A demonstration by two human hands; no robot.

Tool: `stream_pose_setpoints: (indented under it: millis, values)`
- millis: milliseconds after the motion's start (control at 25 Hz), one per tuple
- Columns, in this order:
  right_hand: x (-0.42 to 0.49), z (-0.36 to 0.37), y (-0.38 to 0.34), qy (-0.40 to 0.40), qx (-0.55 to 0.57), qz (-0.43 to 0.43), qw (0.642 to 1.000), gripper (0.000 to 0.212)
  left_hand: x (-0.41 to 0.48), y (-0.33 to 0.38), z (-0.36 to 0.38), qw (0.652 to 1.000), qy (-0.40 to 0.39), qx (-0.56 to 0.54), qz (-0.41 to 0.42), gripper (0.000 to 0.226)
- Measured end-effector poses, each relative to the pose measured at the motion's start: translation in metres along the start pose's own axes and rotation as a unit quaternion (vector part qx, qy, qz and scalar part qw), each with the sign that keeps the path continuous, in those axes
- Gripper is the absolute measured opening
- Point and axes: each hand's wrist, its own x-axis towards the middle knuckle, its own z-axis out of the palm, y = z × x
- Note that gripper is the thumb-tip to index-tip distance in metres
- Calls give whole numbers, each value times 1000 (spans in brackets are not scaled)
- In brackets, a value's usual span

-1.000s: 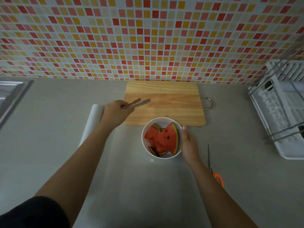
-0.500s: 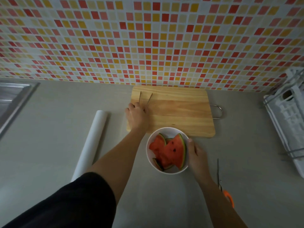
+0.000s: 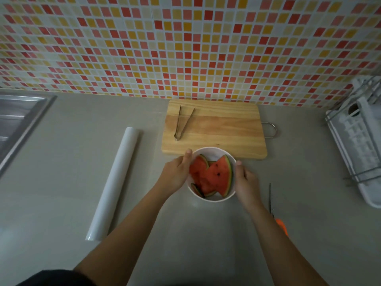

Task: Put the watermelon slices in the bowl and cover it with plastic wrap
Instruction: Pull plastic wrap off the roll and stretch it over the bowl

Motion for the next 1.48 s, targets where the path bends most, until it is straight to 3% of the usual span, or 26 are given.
stream_pose_setpoints:
  millis: [280,560,640,760,840,960,1080,1200,1280,1400,1480]
  values:
    - [-53,-5,16,-13,-22,-1,1000,43,-60,-29,8,1000,-18,-21,1,65]
    - [-56,-4,21,-14,-43,-6,999,42,-62,-42,14,1000,-2,-18,9,58]
    - [-54,-4,23,-10,-52,-19,998,41,-55,-49,-3,998,52,-27,19,54]
    - [-53,-4,24,-9,-57,-29,998,40,-34,-79,-61,973,227,31,30,45]
    - [-53,-4,24,-9,-60,-27,998,42,-22,-111,-103,960,266,77,-37,41]
    - [-54,-5,24,-7,-61,-21,998,43,-16,-136,-121,977,150,66,-138,44]
    - [-55,-7,23,-32,-56,-6,998,42,-10,-138,-109,981,112,111,-115,37]
    - [-55,-14,20,-53,-75,7,996,47,-13,-129,-107,979,137,73,-133,53]
    - [-55,-22,10,5,-64,-44,997,48,-19,-116,-103,981,151,23,-119,54]
    - [-55,-31,-30,63,-5,-146,987,30,-32,-69,-94,977,146,-156,-11,45]
    - [-57,-33,-67,-18,30,-189,981,21,-44,-24,-90,949,76,-298,65,35]
